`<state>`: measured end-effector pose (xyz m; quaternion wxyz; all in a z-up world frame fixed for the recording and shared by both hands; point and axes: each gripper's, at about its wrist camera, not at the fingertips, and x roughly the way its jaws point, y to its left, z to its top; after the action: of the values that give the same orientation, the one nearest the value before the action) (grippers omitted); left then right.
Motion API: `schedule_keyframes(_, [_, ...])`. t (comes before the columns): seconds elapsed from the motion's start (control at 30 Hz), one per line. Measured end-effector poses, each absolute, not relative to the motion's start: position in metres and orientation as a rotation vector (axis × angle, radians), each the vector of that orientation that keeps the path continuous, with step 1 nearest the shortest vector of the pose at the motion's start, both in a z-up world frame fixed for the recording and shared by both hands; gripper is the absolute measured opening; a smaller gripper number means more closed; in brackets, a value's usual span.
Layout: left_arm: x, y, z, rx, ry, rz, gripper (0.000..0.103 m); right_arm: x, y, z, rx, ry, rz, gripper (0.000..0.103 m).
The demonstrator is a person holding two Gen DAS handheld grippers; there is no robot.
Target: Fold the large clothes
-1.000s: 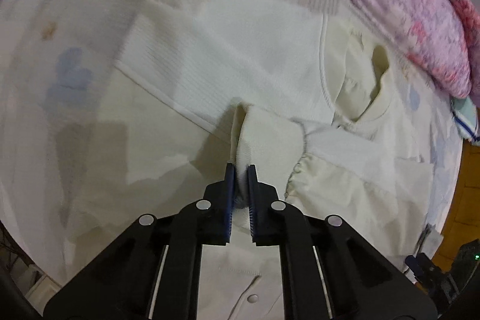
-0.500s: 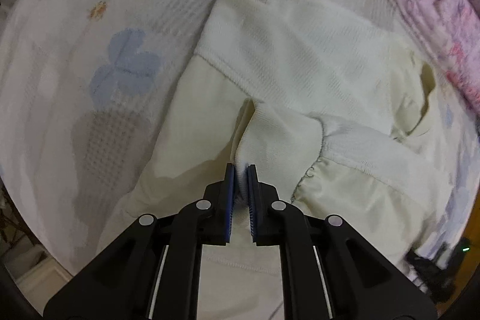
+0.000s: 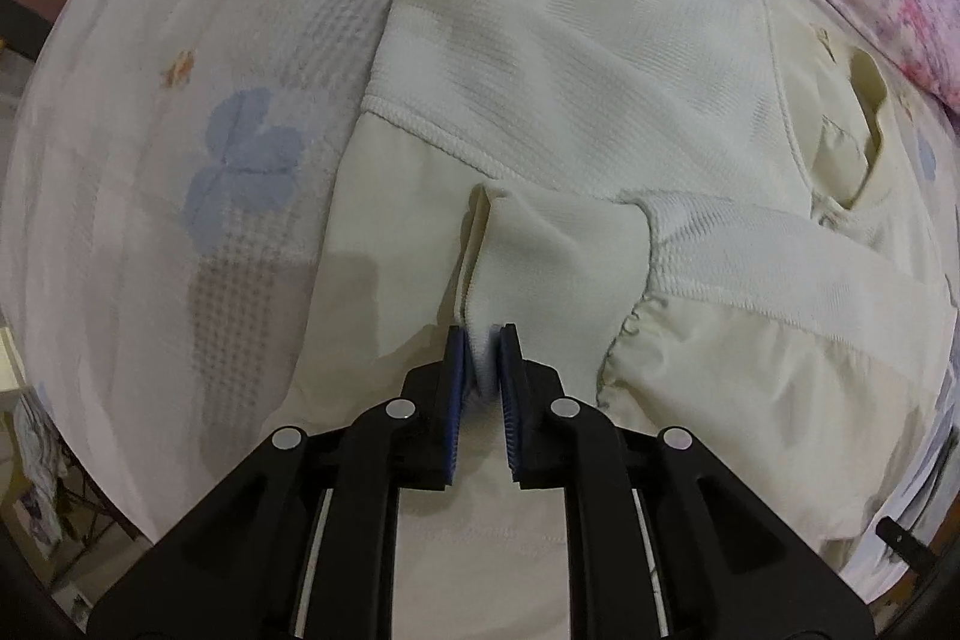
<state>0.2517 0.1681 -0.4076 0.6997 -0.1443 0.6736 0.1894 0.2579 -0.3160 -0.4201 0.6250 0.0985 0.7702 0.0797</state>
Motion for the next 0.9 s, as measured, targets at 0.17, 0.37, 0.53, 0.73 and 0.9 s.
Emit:
schedule_keyframes(0.17, [0.248, 0.169, -0.407, -0.321, 1.501, 0.427, 0.013, 0.241, -0.276, -0.436, -0.148, 1.703, 0.293, 0.028])
schedule_keyframes(0.37, [0.243, 0.158, -0.406, -0.288, 1.487, 0.436, 0.013, 0.220, -0.238, -0.426, -0.367, 1.600, 0.432, 0.050])
schedule_keyframes(0.53, [0.239, 0.152, -0.408, -0.298, 1.482, 0.428, 0.014, 0.237, -0.266, -0.431, -0.255, 1.512, 0.226, 0.025])
schedule_keyframes(0.73, [0.225, 0.138, -0.417, -0.260, 1.501, 0.442, 0.014, 0.236, -0.305, -0.422, -0.103, 1.549, 0.154, 0.012])
schedule_keyframes(0.9, [0.223, 0.135, -0.430, -0.270, 1.512, 0.451, 0.013, 0.234, -0.376, -0.466, 0.115, 1.652, -0.039, 0.000])
